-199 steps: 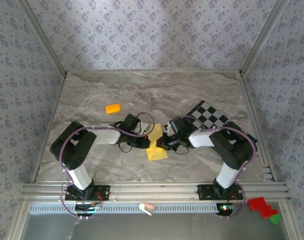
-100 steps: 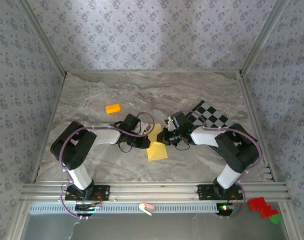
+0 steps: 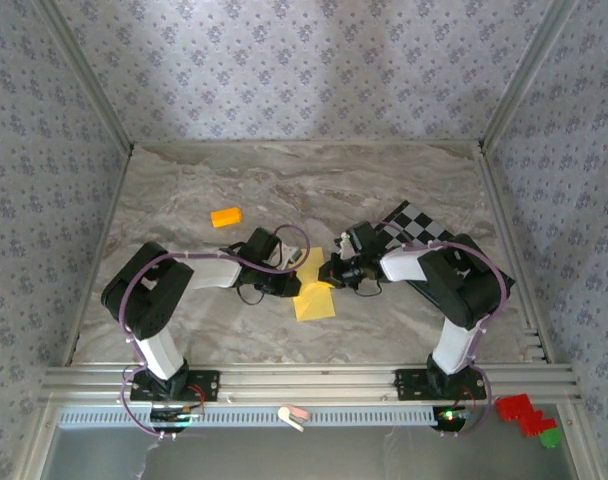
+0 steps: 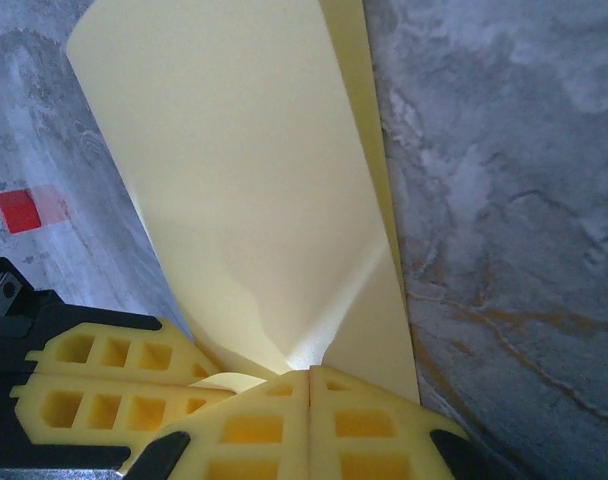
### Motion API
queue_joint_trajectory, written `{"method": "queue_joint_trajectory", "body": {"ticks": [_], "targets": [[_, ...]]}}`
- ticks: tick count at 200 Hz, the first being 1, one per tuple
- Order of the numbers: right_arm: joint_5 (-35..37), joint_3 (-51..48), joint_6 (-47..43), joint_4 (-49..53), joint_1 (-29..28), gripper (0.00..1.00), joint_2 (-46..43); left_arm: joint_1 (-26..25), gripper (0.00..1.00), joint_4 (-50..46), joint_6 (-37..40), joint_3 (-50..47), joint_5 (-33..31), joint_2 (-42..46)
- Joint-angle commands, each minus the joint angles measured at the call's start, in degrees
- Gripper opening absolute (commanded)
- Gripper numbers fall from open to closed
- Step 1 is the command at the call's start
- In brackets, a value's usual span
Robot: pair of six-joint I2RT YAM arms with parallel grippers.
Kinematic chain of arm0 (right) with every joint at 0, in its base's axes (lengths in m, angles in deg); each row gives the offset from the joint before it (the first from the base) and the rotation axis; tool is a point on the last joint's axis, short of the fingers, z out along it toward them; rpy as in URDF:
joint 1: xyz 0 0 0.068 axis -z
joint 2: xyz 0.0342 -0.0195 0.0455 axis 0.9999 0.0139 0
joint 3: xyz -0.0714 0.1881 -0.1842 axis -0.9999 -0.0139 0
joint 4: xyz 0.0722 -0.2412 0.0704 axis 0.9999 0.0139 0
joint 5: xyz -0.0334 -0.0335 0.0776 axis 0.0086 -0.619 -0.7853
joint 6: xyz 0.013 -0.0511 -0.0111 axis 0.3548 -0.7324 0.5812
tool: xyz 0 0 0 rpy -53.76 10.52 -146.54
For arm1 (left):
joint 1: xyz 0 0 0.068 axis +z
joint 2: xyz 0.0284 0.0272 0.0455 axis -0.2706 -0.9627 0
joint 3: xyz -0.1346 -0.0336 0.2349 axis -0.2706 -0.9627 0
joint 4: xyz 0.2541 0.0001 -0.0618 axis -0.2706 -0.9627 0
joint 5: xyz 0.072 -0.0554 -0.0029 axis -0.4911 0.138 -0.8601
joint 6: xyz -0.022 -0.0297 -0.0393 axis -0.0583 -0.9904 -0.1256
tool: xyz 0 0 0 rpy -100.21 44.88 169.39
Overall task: Fold a paper plane with a square sheet of paper (pick it up from the middle)
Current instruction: Fold the triangle a second time at the center of the table.
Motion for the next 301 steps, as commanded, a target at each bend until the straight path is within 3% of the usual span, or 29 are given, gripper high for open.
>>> {"method": "queue_joint_trajectory", "body": {"ticks": [1, 70, 129, 179, 226, 269, 301], "targets": [[0.2, -0.7, -2.2, 3.1, 1.3, 0.03, -0.8, 0.0, 0.0, -5.5, 1.4, -1.6, -5.4, -3.5], [1.3, -0.1, -3.3, 7.1, 1.1, 0.03, -8.2, 0.1, 0.0, -5.7, 1.3, -1.5, -5.3, -3.4], [1.1, 2.5, -3.5, 5.5, -1.2, 0.03, -2.1, 0.0, 0.0, -5.7, 1.3, -1.2, -5.0, -3.6], [0.7, 1.2, -5.3, 5.9, 1.5, 0.03, -0.3, 0.1, 0.0, -5.8, 1.4, -1.3, -5.1, -3.6], [1.0, -0.2, -6.9, 8.3, 4.4, 0.03, -5.0, 0.1, 0.0, -5.9, 1.5, -1.3, -5.2, -3.6], [2.1, -1.1, -5.2, 8.2, -0.3, 0.03, -10.0, 0.1, 0.0, -5.9, 1.3, -1.4, -5.4, -3.6], [2.0, -0.5, -2.8, 5.5, -4.5, 0.03, -8.2, 0.1, 0.0, -5.9, 1.4, -1.2, -5.3, -3.7]]}}
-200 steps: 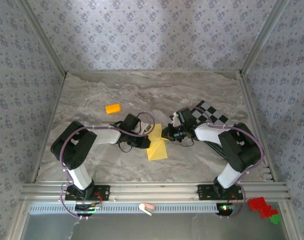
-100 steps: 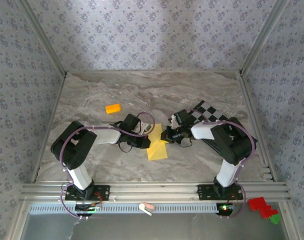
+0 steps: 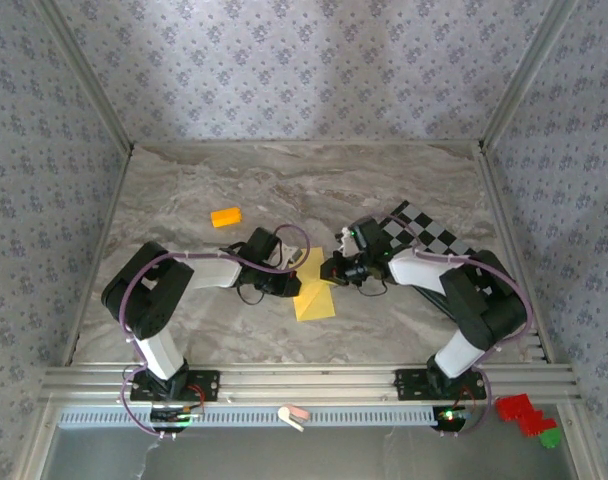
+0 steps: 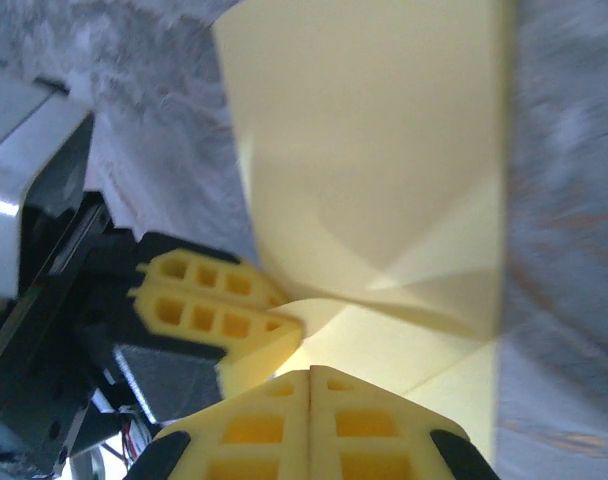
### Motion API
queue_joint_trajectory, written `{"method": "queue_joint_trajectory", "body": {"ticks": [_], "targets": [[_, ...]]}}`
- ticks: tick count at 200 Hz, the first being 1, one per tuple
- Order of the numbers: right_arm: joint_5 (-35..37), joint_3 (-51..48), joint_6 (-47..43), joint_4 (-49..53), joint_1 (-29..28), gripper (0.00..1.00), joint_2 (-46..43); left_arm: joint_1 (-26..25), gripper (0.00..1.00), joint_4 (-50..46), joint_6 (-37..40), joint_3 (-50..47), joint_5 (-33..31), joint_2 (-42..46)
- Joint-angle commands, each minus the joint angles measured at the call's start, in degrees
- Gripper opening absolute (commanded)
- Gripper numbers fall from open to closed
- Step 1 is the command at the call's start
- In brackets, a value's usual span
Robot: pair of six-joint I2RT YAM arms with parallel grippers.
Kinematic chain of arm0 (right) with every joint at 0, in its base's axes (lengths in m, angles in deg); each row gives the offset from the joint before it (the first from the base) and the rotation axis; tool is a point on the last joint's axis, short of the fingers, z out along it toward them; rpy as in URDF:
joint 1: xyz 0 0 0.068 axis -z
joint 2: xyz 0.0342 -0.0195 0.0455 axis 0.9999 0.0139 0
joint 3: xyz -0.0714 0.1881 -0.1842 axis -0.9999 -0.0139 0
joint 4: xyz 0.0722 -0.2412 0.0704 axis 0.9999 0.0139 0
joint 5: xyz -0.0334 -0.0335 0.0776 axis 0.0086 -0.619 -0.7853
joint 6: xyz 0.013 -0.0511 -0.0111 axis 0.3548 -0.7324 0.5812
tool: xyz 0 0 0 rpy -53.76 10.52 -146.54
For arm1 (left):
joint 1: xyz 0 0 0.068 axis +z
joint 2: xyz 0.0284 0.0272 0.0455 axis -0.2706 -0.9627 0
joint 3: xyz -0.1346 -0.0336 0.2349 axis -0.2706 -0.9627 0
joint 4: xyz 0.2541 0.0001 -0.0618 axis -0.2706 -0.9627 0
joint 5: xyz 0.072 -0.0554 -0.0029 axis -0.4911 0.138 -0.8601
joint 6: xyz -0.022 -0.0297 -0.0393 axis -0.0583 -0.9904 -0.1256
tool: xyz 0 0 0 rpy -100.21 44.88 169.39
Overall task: Fold a paper plane with a square sheet of paper (pick it up from the middle)
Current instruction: Fold the triangle a second time at the center of the table.
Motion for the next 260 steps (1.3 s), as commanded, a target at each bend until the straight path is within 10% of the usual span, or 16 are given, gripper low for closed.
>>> {"method": "queue_joint_trajectory", "body": {"ticks": [1, 260], "targets": [[0.7, -0.1, 1.8, -1.0, -2.5, 0.03, 1.2, 0.1, 0.0, -5.9, 1.4, -1.4, -5.3, -3.7], [3.1, -2.8, 1.1, 0.0, -4.3, 0.02, 9.7, 0.0, 0.09, -9.2, 0.2, 2.5, -5.0, 0.9]]}}
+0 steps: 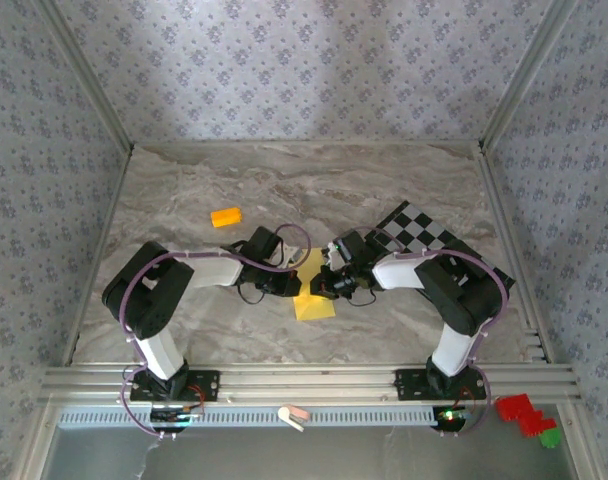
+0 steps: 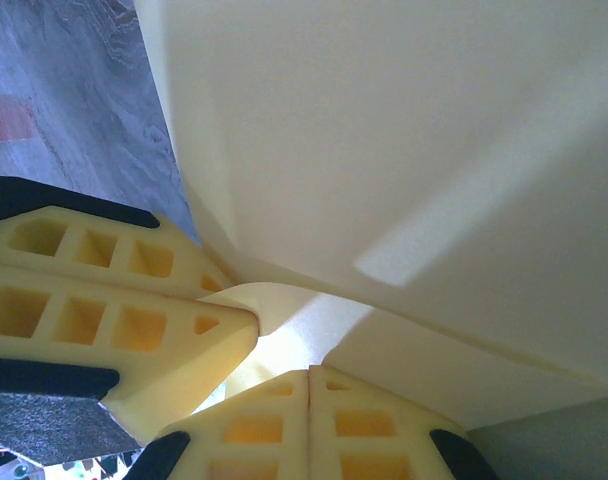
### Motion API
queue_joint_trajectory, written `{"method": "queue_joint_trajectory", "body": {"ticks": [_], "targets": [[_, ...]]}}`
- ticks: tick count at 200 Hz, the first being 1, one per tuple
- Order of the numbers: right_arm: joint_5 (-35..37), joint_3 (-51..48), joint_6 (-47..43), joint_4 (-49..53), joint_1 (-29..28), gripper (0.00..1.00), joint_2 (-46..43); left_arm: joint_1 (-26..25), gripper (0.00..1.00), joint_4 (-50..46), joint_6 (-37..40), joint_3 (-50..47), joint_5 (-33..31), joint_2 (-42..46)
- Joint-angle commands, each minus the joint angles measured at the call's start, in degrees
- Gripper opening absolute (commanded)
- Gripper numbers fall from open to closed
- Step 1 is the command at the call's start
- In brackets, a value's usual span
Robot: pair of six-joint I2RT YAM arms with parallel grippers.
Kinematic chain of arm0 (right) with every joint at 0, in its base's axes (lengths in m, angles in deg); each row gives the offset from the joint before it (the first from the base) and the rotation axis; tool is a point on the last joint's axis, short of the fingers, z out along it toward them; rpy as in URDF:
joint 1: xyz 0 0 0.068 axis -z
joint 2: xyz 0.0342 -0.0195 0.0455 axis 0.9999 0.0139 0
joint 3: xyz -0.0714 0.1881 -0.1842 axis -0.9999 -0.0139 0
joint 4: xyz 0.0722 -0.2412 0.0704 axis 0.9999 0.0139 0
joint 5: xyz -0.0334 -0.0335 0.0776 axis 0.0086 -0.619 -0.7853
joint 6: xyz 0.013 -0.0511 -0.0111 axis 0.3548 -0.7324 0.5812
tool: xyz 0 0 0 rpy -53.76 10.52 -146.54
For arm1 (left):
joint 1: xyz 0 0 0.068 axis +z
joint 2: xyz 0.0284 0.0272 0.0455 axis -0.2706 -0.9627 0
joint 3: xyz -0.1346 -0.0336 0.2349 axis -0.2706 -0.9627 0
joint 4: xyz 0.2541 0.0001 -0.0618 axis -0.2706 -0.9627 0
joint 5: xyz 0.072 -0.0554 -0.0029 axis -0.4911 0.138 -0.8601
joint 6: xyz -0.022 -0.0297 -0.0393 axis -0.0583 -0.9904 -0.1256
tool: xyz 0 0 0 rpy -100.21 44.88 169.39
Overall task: Fold a paper plane with a square sheet of paper (pick it up from the middle)
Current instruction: Fold the triangle a second time at the center of the table.
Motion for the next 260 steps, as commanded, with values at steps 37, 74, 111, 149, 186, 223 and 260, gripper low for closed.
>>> {"method": "queue_joint_trajectory", "body": {"ticks": [37, 74, 111, 149, 186, 223, 260], "targets": [[3.3, -3.1, -0.3, 3.6, 0.3, 0.02, 2.0, 0.1, 0.21, -9.0, -0.8, 1.8, -5.4, 6.3], [3.3, -3.2, 0.0, 3.6, 0.5, 0.02, 1.9, -1.5, 0.25, -9.8, -4.1, 0.1, -4.3, 12.2], [3.3, -3.1, 0.1, 3.8, 0.8, 0.02, 2.1, -5.2, 0.0, -5.9, -10.1, -1.5, 0.9, 11.7], [3.3, -3.4, -0.1, 3.7, 1.2, 0.02, 2.1, -6.3, 0.0, -1.8, -13.0, -2.0, 2.8, 9.4], [3.2, -3.3, 0.0, 3.6, 1.3, 0.02, 2.3, -6.3, 0.0, 0.4, -14.1, -2.0, 3.4, 6.5], [3.2, -3.4, 0.1, 3.6, 1.4, 0.01, 2.1, -6.4, 0.0, 2.3, -14.4, -1.7, 5.0, 3.9], [3.2, -3.4, 0.2, 3.5, 1.5, 0.02, 2.1, -6.4, 0.0, 3.0, -14.3, -1.8, 5.2, 2.1]]}}
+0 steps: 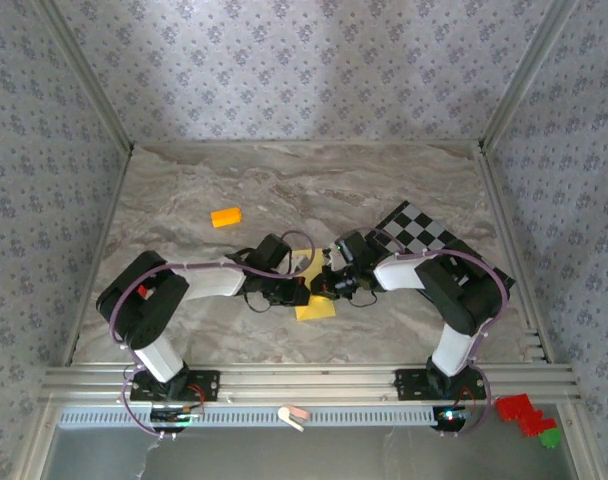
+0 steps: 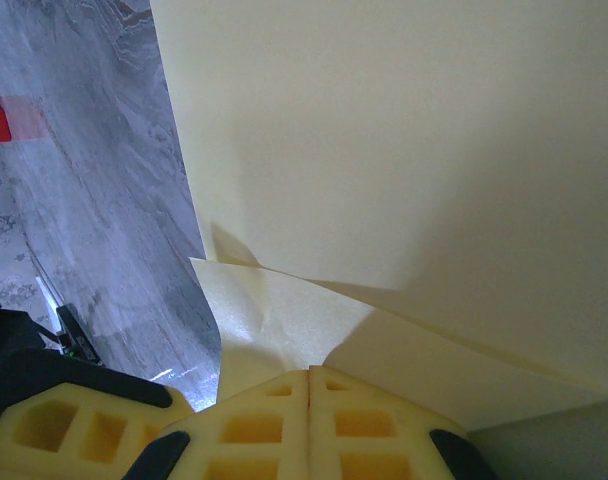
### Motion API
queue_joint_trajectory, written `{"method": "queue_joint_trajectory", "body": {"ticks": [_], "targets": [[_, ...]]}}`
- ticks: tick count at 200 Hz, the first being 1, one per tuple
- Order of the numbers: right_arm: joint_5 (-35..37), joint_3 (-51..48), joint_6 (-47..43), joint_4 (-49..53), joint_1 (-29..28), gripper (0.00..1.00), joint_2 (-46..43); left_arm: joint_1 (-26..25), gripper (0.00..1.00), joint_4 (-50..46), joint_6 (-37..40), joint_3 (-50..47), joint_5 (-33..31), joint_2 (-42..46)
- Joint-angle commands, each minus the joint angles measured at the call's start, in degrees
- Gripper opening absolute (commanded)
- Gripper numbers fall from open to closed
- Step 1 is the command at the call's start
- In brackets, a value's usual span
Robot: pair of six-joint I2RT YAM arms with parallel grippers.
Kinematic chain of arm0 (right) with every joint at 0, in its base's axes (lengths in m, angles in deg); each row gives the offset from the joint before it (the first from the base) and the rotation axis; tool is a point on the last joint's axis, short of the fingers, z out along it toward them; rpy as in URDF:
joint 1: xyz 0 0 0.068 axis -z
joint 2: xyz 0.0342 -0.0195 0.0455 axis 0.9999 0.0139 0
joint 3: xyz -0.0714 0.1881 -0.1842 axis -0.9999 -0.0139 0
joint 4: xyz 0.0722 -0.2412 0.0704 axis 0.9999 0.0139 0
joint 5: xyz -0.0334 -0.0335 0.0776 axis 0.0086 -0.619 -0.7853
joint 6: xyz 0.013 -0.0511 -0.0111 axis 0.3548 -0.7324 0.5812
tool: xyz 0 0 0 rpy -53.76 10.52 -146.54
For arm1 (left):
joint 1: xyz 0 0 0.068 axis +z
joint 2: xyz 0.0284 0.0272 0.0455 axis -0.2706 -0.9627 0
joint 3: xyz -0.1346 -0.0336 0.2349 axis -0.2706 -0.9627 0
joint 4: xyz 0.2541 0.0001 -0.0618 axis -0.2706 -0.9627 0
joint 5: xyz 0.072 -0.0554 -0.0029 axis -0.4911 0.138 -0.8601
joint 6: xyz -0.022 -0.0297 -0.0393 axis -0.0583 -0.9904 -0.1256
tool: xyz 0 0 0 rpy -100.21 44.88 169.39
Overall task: Fold a paper plane with a square sheet of paper (pick it up from the middle)
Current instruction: Fold the triangle a second time at the center of the table.
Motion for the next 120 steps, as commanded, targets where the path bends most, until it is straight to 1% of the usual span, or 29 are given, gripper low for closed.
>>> {"method": "queue_joint_trajectory", "body": {"ticks": [1, 43, 76, 120], "targets": [[4.0, -2.3, 0.2, 5.5, 0.7, 0.02, 2.1, -0.4, 0.0, 1.7, -0.4, 0.1, 1.6, -1.4], [4.1, -2.2, 0.2, 5.8, 0.7, 0.01, 2.0, -0.3, 0.0, 2.1, -0.1, 0.1, 1.6, -3.2], [4.5, -2.0, 0.2, 6.2, 0.7, 0.01, 2.1, -0.3, 0.0, -0.1, 1.0, -0.5, 0.0, -3.4], [5.0, -1.9, 0.4, 7.7, 0.8, 0.01, 2.3, -1.1, 0.0, -2.4, 2.1, -2.6, -0.3, -2.7]]}}
